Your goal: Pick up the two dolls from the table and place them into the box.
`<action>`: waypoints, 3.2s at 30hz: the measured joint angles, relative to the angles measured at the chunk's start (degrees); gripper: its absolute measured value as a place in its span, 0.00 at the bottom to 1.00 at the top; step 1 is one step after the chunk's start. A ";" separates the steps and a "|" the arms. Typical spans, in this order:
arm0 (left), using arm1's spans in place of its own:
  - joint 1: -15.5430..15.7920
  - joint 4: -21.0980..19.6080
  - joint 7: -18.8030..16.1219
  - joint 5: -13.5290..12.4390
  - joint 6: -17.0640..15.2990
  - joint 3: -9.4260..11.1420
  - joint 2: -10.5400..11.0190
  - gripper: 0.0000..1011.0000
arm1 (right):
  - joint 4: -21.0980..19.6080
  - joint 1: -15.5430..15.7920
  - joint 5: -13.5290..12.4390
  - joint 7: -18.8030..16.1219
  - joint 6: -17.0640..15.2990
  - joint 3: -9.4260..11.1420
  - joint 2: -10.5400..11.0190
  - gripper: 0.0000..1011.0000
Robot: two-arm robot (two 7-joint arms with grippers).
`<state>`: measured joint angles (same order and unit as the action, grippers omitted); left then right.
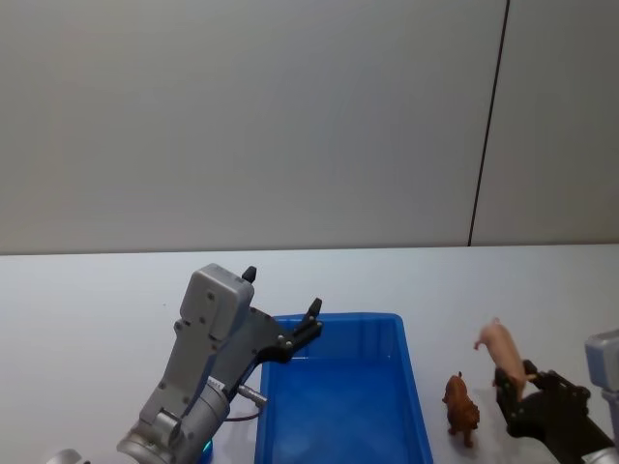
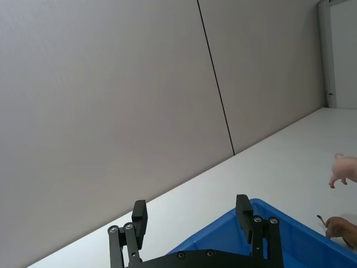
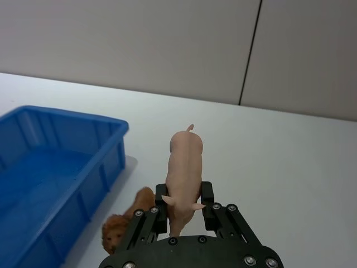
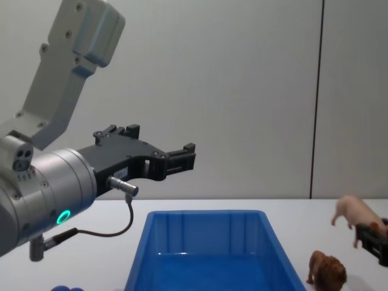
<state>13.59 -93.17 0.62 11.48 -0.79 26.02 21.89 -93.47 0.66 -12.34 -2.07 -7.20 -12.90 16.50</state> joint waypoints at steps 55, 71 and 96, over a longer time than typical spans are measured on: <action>0.00 0.00 0.00 0.00 0.00 0.00 0.00 0.99 | 6.95 -11.60 -2.57 -21.63 -2.30 -4.64 -7.36 0.99; 0.00 0.00 0.00 0.00 0.00 0.00 0.00 0.99 | -1.85 -5.46 -2.10 -12.59 -4.69 -3.28 -3.23 0.99; 0.00 0.00 0.00 0.00 0.00 0.00 0.00 0.99 | -5.49 -0.19 -1.78 -7.01 -7.83 -1.49 1.00 0.99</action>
<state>13.59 -93.17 0.62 11.48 -0.79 26.02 21.89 -98.96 0.47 -14.13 -9.08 -15.03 -14.40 17.50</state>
